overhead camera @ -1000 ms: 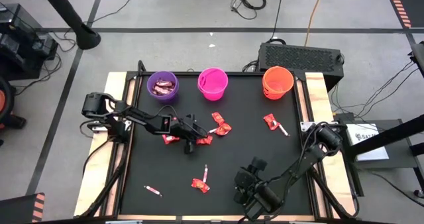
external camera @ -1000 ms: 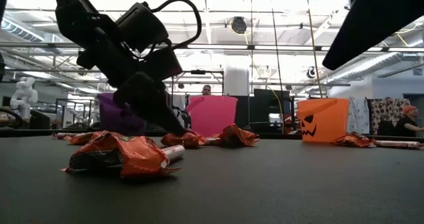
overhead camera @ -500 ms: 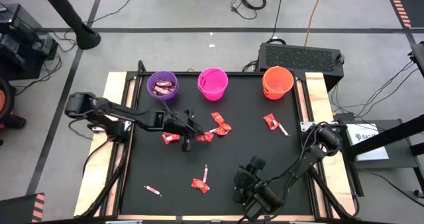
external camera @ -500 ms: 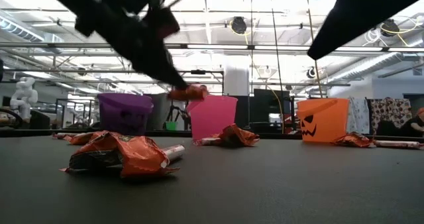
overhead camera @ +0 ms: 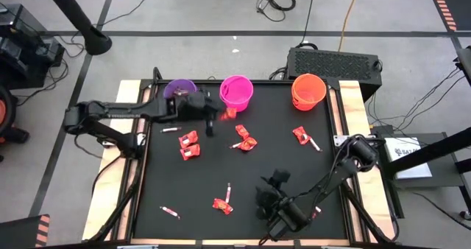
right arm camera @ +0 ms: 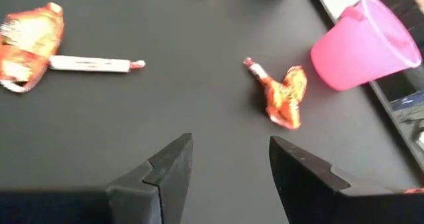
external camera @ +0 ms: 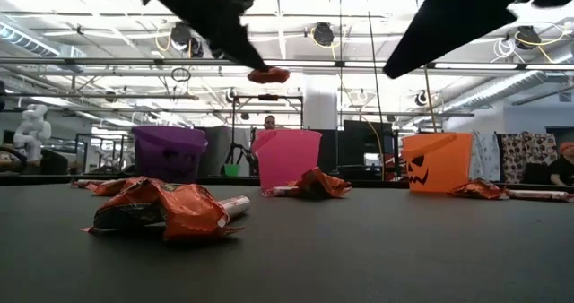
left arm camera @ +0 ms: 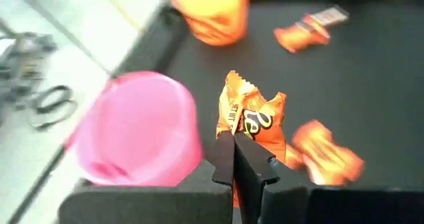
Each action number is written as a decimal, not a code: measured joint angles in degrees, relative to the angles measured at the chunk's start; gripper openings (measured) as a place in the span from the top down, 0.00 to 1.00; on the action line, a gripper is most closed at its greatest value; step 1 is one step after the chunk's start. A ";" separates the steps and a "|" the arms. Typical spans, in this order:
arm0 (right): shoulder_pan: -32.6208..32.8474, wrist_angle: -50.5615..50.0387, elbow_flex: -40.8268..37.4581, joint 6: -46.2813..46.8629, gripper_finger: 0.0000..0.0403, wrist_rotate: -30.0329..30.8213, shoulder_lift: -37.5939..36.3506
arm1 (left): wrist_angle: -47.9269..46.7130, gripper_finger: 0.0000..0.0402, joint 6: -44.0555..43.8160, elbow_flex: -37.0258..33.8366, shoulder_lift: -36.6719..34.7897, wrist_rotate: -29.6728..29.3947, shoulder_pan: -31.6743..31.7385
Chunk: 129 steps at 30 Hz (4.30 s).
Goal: Sort candy by brand, put in halloween buckets
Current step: Put the red chocolate bar into the pink bucket
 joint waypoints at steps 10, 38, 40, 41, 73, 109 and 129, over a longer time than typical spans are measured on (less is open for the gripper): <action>-1.87 -1.62 0.00 -3.09 0.52 0.41 0.00 | -1.54 1.00 -1.64 12.07 13.61 4.74 15.59; 0.72 -1.61 0.00 1.76 0.52 -2.65 0.00 | -44.49 0.63 2.14 21.33 9.54 14.69 5.07; 0.94 -1.34 0.00 2.36 0.52 -3.56 0.00 | -52.27 0.63 -1.42 20.82 8.77 14.83 2.90; 0.95 -0.73 0.00 2.31 0.52 -4.06 0.00 | -55.07 0.63 -3.25 20.03 8.43 14.88 1.86; 0.56 2.72 0.00 -5.70 0.52 -4.44 0.00 | -24.69 0.63 -4.29 -11.57 7.25 7.38 -16.16; 0.51 2.70 0.00 -6.89 0.52 -4.11 0.00 | -20.50 0.99 -1.03 -5.75 4.83 4.77 -13.74; -0.32 2.89 0.00 -7.22 0.52 -0.95 0.00 | 29.46 1.00 8.42 -0.05 14.65 3.94 6.52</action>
